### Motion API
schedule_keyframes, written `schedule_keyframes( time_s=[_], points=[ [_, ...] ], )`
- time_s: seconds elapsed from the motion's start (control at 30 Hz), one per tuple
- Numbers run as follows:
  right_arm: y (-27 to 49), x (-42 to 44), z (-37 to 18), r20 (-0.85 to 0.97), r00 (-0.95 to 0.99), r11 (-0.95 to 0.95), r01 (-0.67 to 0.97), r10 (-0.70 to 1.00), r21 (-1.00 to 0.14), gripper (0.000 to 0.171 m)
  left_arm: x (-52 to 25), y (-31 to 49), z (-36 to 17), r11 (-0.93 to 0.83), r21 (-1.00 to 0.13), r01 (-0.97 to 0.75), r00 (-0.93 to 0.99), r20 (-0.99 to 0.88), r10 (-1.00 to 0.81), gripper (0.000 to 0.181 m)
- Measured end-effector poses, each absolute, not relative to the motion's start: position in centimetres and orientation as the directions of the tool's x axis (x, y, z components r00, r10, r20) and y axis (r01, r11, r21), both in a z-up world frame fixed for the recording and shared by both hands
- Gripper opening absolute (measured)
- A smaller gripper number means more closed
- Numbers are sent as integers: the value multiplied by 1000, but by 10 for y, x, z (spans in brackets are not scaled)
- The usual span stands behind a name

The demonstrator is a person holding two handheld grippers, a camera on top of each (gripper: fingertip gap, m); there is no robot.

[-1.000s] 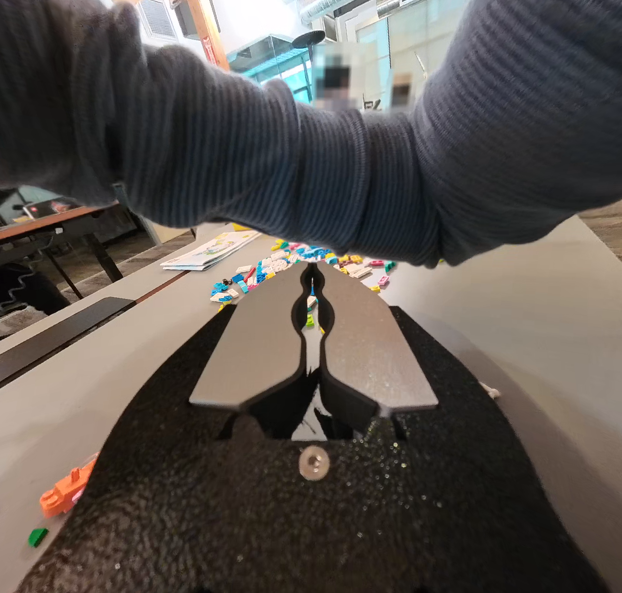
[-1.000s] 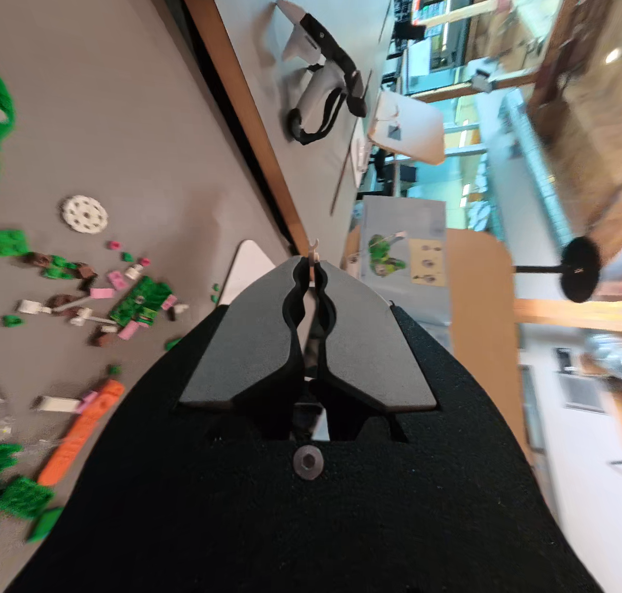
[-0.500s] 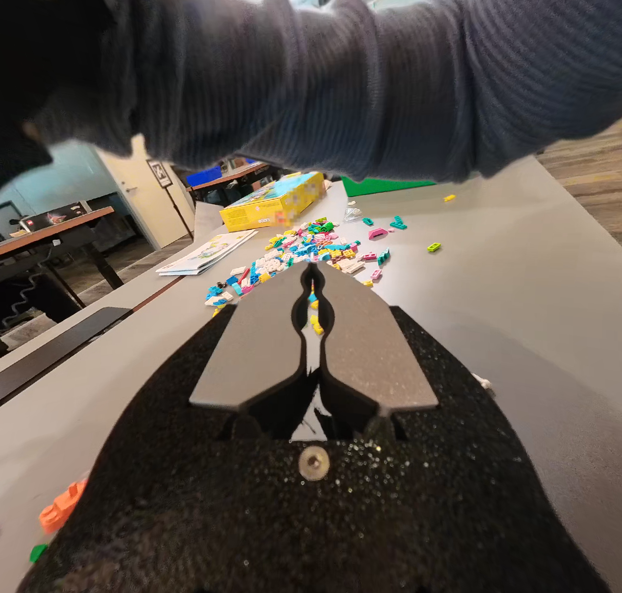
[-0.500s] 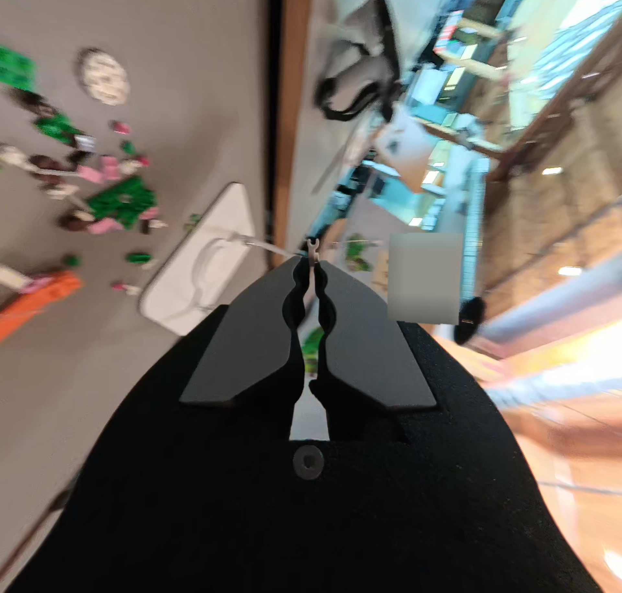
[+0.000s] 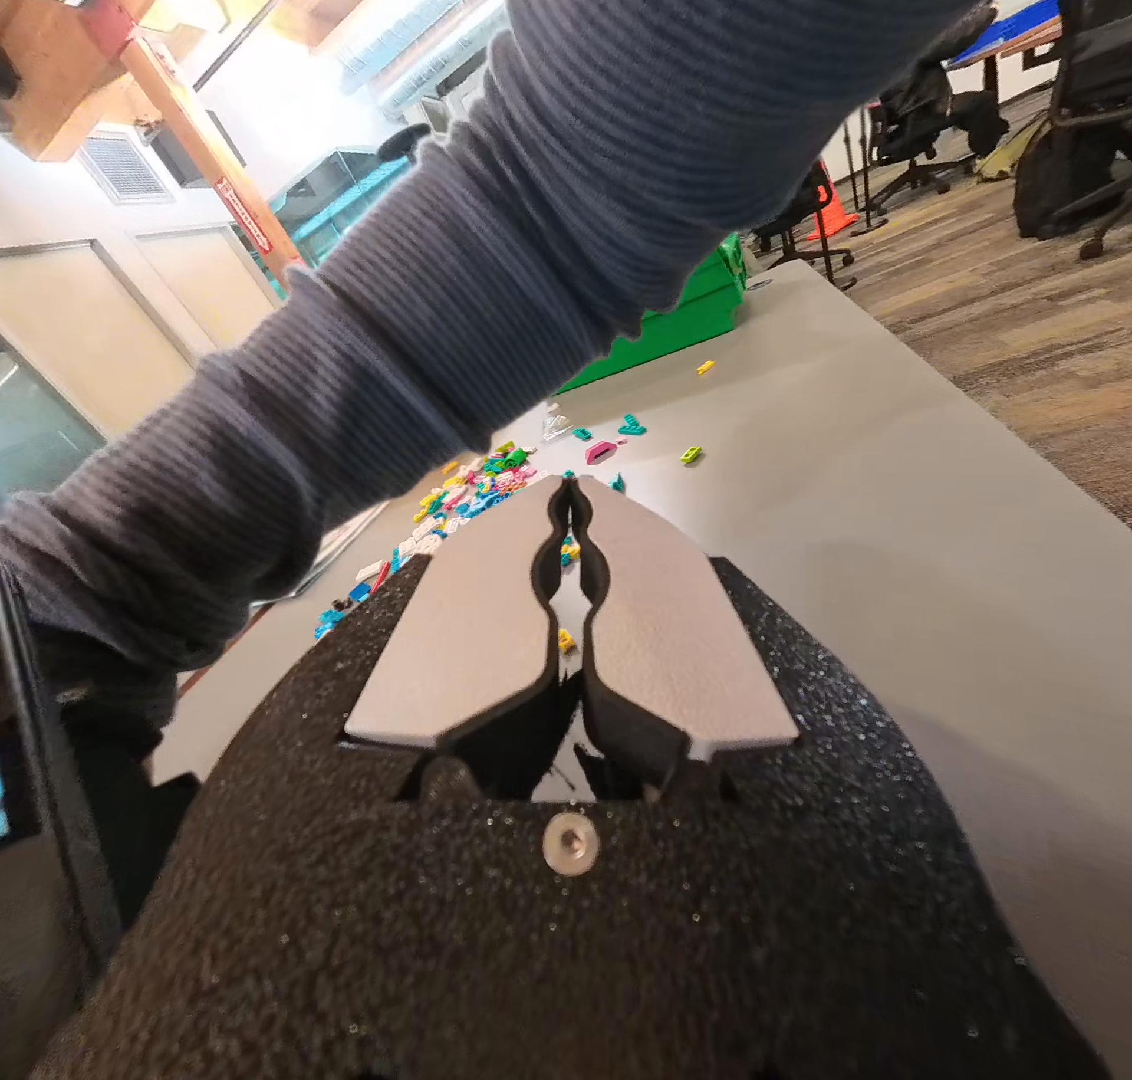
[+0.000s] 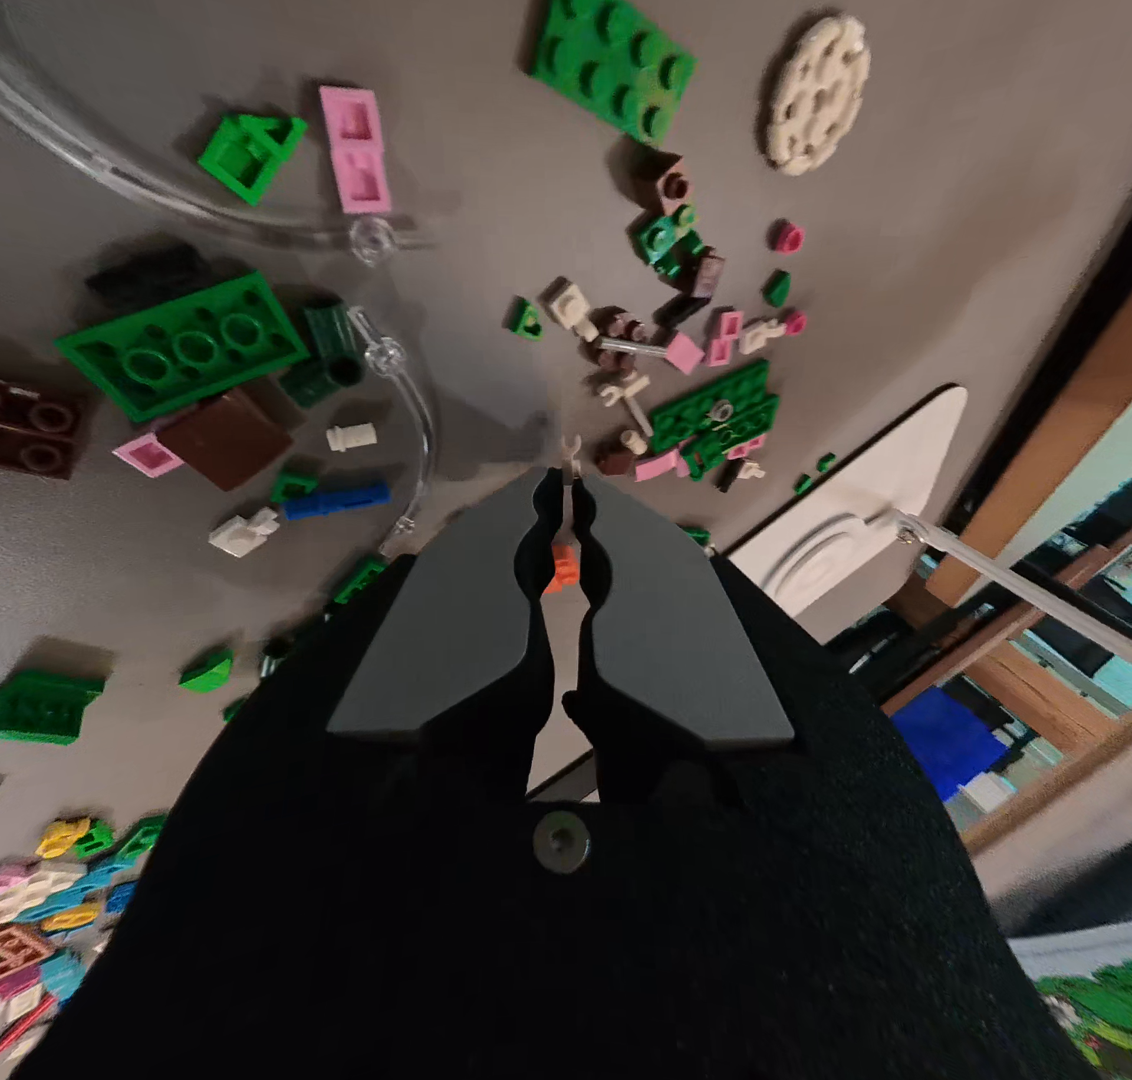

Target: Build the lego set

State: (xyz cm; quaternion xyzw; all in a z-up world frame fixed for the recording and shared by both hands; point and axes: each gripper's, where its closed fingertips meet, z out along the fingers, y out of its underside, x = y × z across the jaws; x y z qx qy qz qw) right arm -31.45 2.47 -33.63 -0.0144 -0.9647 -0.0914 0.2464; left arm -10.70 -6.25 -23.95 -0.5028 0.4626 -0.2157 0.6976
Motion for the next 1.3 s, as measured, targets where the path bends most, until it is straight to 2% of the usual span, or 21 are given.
schedule_keyframes(
  time_s=[0.33, 0.53, 0.67, 0.83, 0.97, 1.1, 1.3],
  points=[
    [24, -303, -341, 458, -885, 980, 153, 80, 125, 6, -106, -61, -242, 392, -903, -178, 479, -427, -766, 0],
    [19, -296, -331, 445, -856, 960, 278, 264, -34, 11, -106, -62, -242, 397, -900, -180, 474, -433, -767, 0],
    [30, -289, -309, 489, -763, 903, 402, 422, -151, 12, -106, -62, -242, 395, -901, -180, 477, -431, -766, 0],
    [51, -250, -266, 558, -446, 702, 575, 699, -420, 12, -107, -60, -242, 392, -901, -187, 492, -431, -756, 0],
    [69, -186, -255, 400, -46, 321, 683, 915, -656, 17, -112, -57, -238, 419, -885, -203, 534, -459, -710, 0],
    [76, -117, -260, 340, 235, 117, 642, 911, -757, 16, -115, -53, -237, 413, -887, -207, 558, -454, -695, 0],
    [100, -16, -261, 279, 640, -40, 437, 716, -898, 11, -125, -43, -233, 362, -917, -166, 613, -384, -691, 0]
  ],
)
